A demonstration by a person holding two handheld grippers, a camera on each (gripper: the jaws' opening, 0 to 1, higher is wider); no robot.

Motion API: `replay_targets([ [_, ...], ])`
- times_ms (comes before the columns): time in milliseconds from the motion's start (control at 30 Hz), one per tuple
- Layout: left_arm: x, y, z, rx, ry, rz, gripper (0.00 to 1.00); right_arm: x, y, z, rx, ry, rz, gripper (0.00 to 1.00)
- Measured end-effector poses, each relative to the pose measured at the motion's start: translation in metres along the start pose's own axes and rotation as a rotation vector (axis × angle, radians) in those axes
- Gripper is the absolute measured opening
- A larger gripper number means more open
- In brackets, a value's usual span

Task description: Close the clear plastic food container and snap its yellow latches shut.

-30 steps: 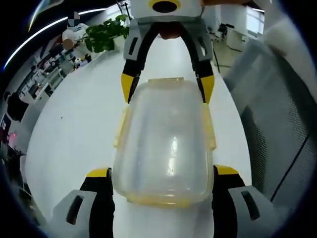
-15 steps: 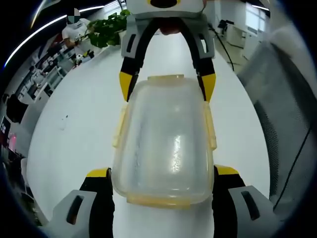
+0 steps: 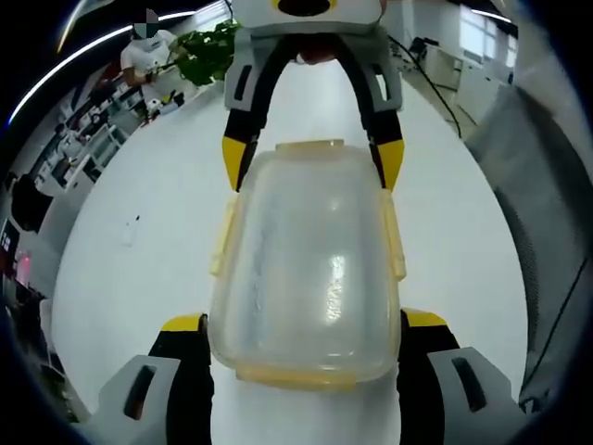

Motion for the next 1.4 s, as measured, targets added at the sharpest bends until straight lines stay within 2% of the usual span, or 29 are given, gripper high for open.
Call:
replay_targets([
  [433,0.0,0.001,-0.001,0.006,-0.018,-0.009,0.8,-0.001,-0.003,-0.001,0.006,0.01,0.016,0.74],
  [567,-0.004,0.004,-0.002,0.003,0.01,-0.044,0.79,-0.005,-0.006,0.0,0.013,0.01,0.039,0.74],
  [633,-0.005,0.007,-0.003,-0.041,0.039,-0.04,0.86,-0.007,-0.008,-0.001,0.014,0.015,0.042,0.8],
  [700,-0.006,0.007,-0.002,-0.029,0.029,-0.054,0.99,-0.006,-0.011,-0.003,0.054,0.036,0.06,0.98],
  [733,-0.006,0.008,-0.002,-0.042,0.027,-0.046,0.99,-0.007,-0.014,-0.002,0.054,0.014,0.034,0.99],
  [767,-0.007,0.01,-0.002,-0.065,0.022,-0.038,0.99,-0.008,-0.016,0.0,0.08,-0.002,0.057,0.99],
  [800,-0.008,0.008,-0.003,-0.056,0.02,-0.051,0.99,-0.006,-0.016,-0.001,0.054,0.012,0.064,0.99],
  [933,-0.013,0.01,-0.005,-0.039,0.001,-0.085,0.99,-0.012,-0.018,-0.004,0.067,0.031,0.095,0.99],
  [1000,-0.017,0.011,-0.007,-0.024,0.004,-0.103,0.99,-0.014,-0.019,-0.004,0.082,0.031,0.105,0.99],
  [1133,-0.023,0.018,-0.01,-0.054,0.022,-0.107,0.99,-0.022,-0.023,-0.007,0.102,0.059,0.145,0.99],
  [1167,-0.025,0.02,-0.01,-0.03,0.016,-0.117,0.99,-0.025,-0.024,-0.007,0.097,0.063,0.153,0.99],
  [1400,-0.034,0.034,-0.012,-0.036,0.027,-0.13,0.99,-0.035,-0.038,-0.007,0.108,0.072,0.162,0.99],
])
Point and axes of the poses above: the point that each gripper's makers call its tool centre point, and the gripper's own axes: x roughly forward along the fingers, y roughly to its right, z roughly out of its underside, the point moved 9 cm from there along -x, roughly backward along the fingers, and after that the axes turned 6 degrees about y, right-handed, at the moved point
